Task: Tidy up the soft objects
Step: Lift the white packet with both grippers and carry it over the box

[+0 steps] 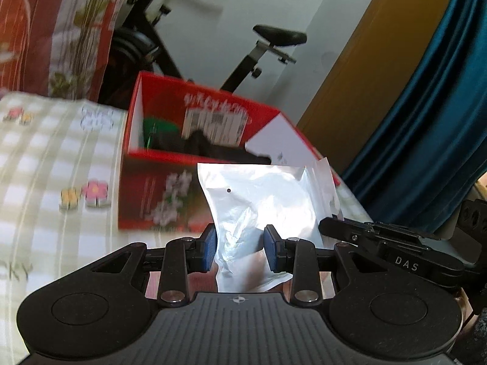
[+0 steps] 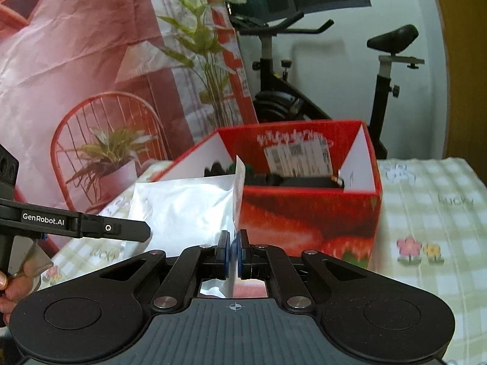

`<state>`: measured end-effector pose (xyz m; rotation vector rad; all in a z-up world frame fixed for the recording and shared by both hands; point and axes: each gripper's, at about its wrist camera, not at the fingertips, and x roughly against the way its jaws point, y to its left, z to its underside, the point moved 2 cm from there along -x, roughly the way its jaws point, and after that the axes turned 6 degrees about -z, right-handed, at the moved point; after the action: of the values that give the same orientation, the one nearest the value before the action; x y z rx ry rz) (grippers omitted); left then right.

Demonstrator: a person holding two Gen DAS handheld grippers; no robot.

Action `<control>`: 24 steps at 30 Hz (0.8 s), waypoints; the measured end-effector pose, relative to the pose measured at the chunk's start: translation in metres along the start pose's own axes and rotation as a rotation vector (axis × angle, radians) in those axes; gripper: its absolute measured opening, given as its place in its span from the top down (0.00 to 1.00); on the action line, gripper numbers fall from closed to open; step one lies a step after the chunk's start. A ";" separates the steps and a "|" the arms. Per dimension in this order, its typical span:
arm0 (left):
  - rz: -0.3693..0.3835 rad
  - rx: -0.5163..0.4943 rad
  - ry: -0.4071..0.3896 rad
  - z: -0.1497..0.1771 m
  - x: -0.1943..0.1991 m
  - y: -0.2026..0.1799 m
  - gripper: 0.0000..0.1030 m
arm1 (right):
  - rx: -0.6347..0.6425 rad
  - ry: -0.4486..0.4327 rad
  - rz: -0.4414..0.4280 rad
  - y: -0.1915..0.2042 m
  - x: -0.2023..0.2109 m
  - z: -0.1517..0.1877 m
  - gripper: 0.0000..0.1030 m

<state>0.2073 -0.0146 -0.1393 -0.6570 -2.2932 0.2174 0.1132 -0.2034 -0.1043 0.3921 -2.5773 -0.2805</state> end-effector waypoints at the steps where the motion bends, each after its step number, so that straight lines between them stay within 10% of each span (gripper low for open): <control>1: 0.001 -0.003 -0.008 -0.005 0.000 -0.001 0.66 | -0.001 -0.007 0.000 -0.001 -0.001 -0.005 0.96; 24: -0.063 -0.033 -0.059 -0.105 -0.076 0.013 0.66 | -0.005 -0.034 0.052 -0.057 -0.090 -0.114 0.96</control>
<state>0.3314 -0.0461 -0.1138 -0.6008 -2.3745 0.1716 0.2592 -0.2411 -0.0644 0.3212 -2.6155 -0.2773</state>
